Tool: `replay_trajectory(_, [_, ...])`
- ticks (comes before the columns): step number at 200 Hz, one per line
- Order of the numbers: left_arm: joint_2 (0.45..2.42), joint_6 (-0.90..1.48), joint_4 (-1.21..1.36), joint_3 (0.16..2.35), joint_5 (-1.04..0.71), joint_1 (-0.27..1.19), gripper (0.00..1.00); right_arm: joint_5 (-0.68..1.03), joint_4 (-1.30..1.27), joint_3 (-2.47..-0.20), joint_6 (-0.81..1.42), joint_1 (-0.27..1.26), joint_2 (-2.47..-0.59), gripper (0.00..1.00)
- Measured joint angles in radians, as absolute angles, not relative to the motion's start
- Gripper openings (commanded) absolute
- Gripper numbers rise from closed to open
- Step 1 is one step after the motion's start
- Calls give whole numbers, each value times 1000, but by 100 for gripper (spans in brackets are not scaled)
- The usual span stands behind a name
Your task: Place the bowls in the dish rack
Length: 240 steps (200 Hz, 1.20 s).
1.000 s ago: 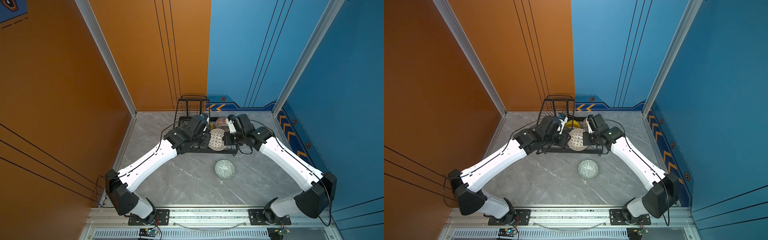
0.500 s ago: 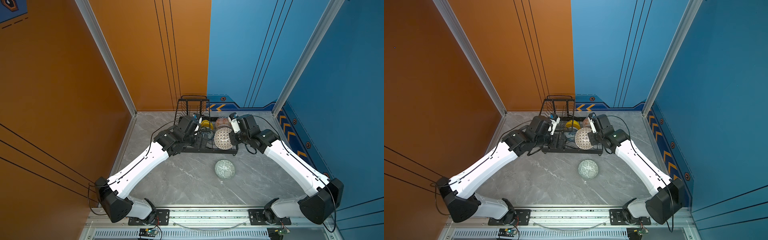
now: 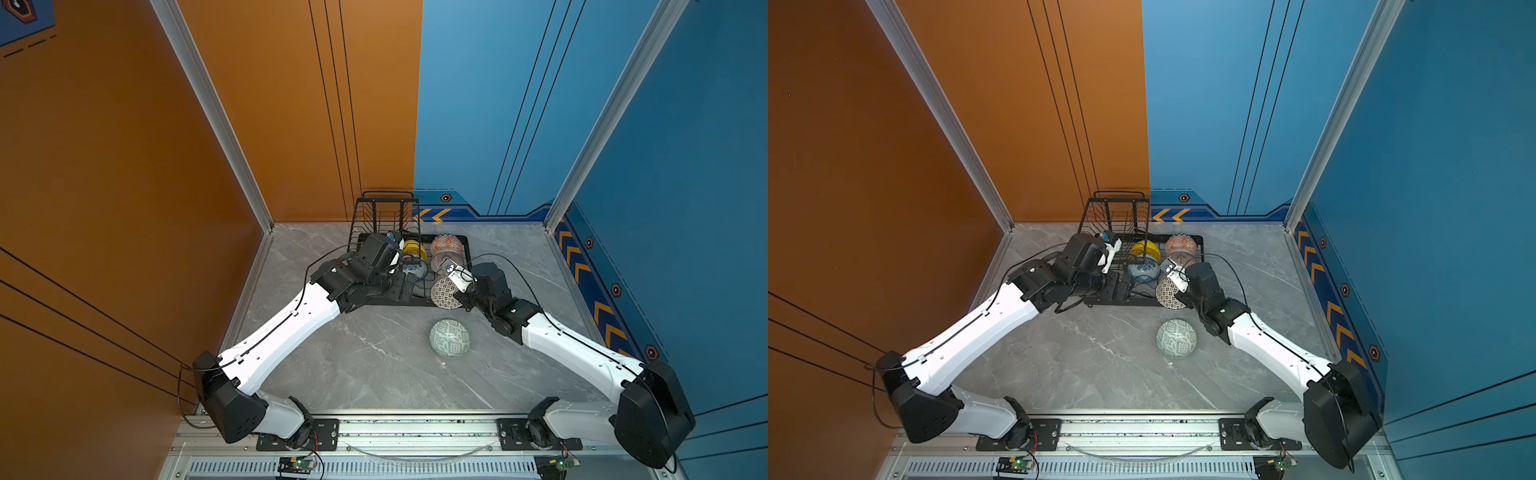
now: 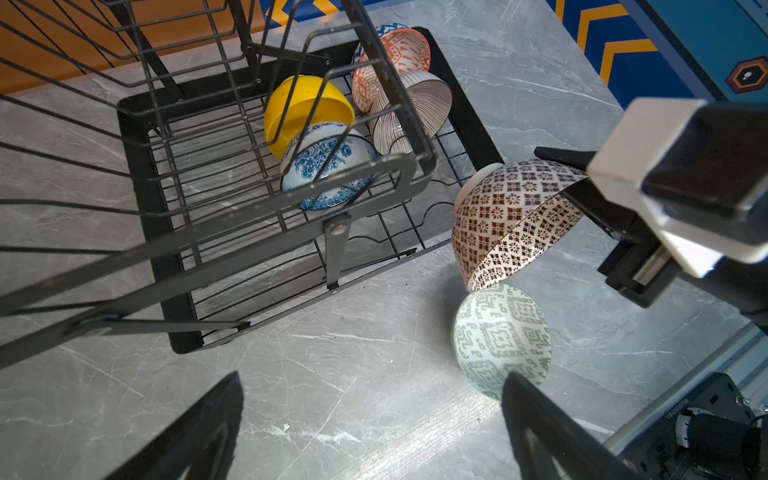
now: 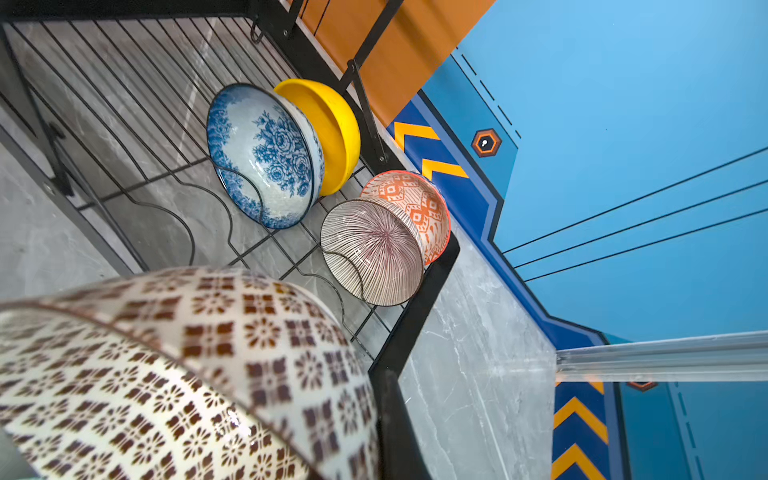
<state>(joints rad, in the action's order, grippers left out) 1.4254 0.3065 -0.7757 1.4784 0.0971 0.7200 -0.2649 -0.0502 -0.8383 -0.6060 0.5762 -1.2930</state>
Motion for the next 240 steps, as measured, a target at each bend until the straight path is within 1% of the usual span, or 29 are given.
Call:
replay_trajectory(50, [1434, 307, -773, 1472, 97, 720, 98, -334, -295, -789, -846, 590, -1333, 0])
replay_trajectory(107, [1440, 307, -766, 1472, 96, 720, 98, -389, -404, -771, -1050, 599, -1389, 0])
replay_trajectory(160, [1440, 307, -766, 1472, 93, 720, 98, -418, -497, -771, -1149, 583, -1478, 0])
replay_trajectory(240, [1440, 307, -766, 1472, 93, 720, 98, -425, -526, -851, -1183, 576, -1643, 0])
